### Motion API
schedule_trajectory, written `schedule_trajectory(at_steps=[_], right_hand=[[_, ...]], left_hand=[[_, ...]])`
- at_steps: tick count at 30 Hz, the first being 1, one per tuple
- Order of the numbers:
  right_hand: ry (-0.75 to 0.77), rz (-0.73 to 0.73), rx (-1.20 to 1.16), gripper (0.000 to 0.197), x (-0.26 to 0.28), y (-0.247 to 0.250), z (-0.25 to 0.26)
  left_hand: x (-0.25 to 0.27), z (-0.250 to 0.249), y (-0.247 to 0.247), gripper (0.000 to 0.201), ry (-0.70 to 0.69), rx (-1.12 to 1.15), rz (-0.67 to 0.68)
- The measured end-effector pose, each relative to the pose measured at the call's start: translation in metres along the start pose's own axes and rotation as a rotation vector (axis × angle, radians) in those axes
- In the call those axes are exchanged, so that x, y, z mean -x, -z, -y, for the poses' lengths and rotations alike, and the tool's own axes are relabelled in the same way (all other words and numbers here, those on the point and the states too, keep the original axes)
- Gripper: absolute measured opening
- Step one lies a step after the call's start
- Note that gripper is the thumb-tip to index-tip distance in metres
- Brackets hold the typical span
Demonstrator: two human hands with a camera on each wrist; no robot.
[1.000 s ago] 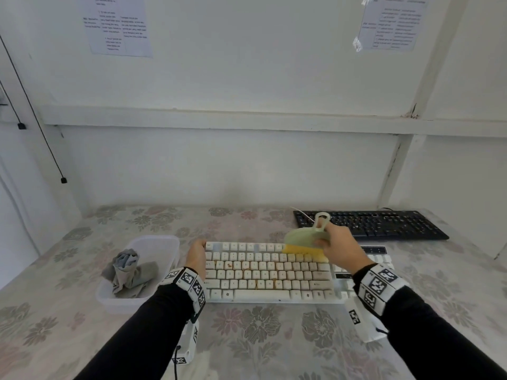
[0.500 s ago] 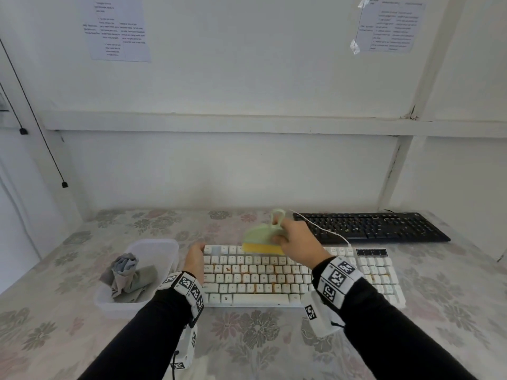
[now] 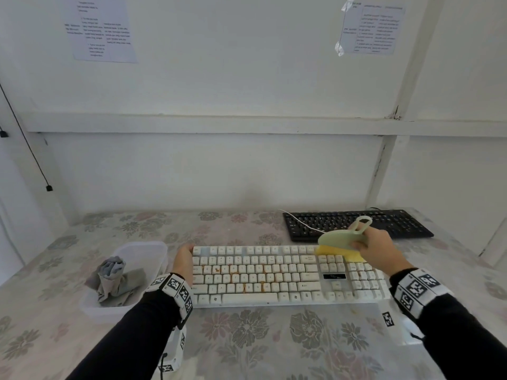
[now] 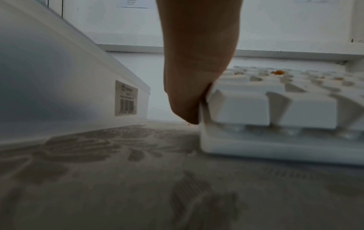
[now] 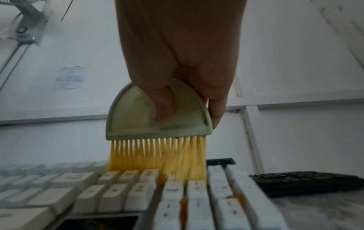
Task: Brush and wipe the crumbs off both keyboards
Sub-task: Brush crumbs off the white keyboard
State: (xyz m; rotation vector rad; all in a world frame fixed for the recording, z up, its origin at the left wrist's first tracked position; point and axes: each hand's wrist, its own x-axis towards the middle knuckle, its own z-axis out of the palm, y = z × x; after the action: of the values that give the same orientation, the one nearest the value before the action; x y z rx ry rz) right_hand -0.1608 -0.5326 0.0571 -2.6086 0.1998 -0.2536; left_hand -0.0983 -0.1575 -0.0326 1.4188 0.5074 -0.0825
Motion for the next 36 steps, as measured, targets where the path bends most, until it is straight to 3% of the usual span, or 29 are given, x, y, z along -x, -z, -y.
schedule_trajectory(at_steps=[6,11,15,19,28,32,36], right_hand=[[0.138,0.011,-0.043,0.03,-0.005,-0.004,0.036],[0.308,0.113,-0.119,0.029,-0.008,-0.038,0.08],[0.258,0.128,-0.135,0.03,-0.009,-0.045,0.074],[0.158,0.117,-0.081,0.028,-0.01,-0.026,0.037],[-0.021,-0.021,-0.019,0.034,-0.01,0.016,-0.023],[0.04,-0.036,-0.095,0.031,-0.011,0.019,-0.008],[0.182,0.073,-0.179,0.027,-0.009,0.003,0.019]], left_hand=[[0.0,-0.001,-0.001,0.043,0.002,0.01,-0.007],[0.002,-0.003,-0.003,0.037,-0.003,0.015,-0.041],[0.002,-0.003,-0.003,0.036,-0.006,0.004,-0.041],[-0.001,-0.002,-0.003,0.04,-0.012,0.005,-0.034],[-0.004,-0.001,-0.002,0.042,-0.006,-0.002,-0.044],[-0.004,-0.002,-0.003,0.041,-0.011,-0.006,-0.048],[-0.002,-0.002,-0.003,0.039,-0.014,-0.001,-0.058]])
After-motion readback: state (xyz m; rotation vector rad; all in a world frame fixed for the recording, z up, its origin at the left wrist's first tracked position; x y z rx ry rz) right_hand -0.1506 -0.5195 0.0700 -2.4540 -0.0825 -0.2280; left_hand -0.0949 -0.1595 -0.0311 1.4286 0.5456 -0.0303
